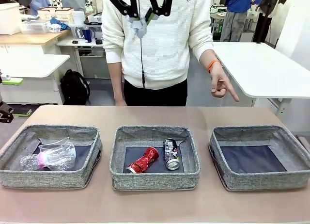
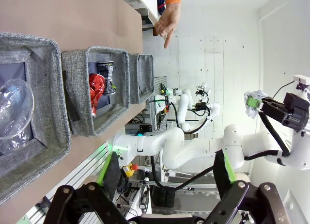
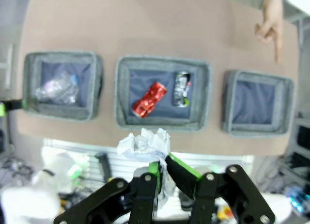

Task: Sort the waste into the appropriate baskets.
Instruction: Place the picked waste into the Fabric basket indicated by the person.

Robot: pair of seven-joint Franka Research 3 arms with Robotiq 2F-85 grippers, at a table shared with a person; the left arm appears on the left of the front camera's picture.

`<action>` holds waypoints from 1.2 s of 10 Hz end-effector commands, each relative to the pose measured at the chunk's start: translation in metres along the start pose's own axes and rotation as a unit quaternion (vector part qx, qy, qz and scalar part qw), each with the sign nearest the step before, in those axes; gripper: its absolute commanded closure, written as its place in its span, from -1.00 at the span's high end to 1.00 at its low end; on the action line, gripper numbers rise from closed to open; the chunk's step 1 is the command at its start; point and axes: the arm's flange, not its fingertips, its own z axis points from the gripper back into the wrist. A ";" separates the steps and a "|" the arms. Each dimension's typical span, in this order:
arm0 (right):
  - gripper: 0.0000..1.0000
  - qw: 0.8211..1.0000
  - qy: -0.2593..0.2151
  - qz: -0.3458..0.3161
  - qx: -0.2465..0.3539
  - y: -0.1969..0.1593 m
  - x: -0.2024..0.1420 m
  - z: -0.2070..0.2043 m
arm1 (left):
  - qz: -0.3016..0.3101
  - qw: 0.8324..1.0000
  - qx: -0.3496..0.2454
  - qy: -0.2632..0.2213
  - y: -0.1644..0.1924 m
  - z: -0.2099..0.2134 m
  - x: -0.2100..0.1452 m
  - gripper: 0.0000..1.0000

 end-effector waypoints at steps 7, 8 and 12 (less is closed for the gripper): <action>-0.87 0.994 0.028 -0.067 0.087 -0.309 -0.095 -0.161 | -0.011 1.000 -0.012 -0.004 -0.002 -0.002 -0.001 1.00; -0.87 0.989 0.034 -0.105 0.095 -0.331 -0.100 -0.194 | -0.011 1.000 -0.012 -0.004 -0.002 -0.002 -0.001 1.00; -0.87 0.946 0.075 -0.303 0.089 -0.374 -0.111 -0.307 | -0.011 1.000 -0.012 -0.004 -0.002 -0.002 -0.001 1.00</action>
